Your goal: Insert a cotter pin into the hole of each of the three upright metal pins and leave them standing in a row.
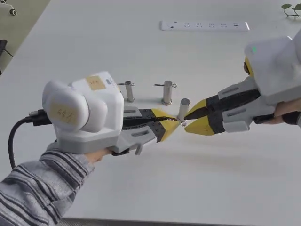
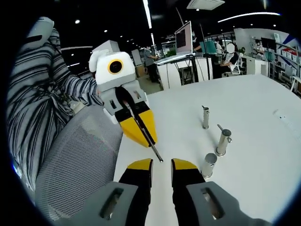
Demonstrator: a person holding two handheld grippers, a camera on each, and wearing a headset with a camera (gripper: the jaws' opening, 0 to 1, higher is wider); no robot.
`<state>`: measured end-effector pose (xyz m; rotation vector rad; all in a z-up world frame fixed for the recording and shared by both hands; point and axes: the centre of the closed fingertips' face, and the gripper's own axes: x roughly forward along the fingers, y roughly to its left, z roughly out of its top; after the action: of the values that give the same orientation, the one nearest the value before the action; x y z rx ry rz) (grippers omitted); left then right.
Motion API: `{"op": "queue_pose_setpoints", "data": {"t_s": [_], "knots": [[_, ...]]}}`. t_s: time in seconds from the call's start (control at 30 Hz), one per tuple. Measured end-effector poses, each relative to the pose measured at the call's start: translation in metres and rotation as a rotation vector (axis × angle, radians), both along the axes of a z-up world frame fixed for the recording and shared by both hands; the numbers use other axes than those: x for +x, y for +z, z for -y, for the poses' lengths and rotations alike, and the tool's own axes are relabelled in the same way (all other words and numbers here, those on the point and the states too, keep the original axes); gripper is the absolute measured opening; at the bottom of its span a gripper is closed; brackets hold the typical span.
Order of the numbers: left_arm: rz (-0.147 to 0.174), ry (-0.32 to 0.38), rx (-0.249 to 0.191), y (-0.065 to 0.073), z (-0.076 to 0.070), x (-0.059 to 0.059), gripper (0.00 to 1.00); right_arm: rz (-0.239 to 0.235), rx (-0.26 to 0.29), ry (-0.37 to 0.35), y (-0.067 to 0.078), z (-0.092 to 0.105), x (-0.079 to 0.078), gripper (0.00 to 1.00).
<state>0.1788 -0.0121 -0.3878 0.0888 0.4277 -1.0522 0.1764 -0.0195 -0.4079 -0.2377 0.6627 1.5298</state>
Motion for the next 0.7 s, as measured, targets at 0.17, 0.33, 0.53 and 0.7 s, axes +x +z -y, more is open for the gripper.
{"op": "queue_pose_setpoints", "data": {"t_s": [0.17,0.33,0.53,0.7], "knots": [[-0.022,-0.018,-0.026,0.001,0.001,-0.005,0.0,-0.064,0.024,-0.014,-0.004,0.001,-0.007,0.1],[-0.037,-0.022,-0.053,0.002,0.002,-0.008,0.0,-0.087,0.041,-0.01,-0.003,-0.002,-0.012,0.08],[-0.07,-0.016,-0.1,0.004,0.003,-0.008,0.0,-0.087,0.046,0.006,-0.001,-0.009,-0.019,0.0],[-0.082,-0.004,-0.112,0.004,0.0,-0.007,0.0,-0.078,0.041,0.002,0.0,-0.01,-0.017,0.0]]}}
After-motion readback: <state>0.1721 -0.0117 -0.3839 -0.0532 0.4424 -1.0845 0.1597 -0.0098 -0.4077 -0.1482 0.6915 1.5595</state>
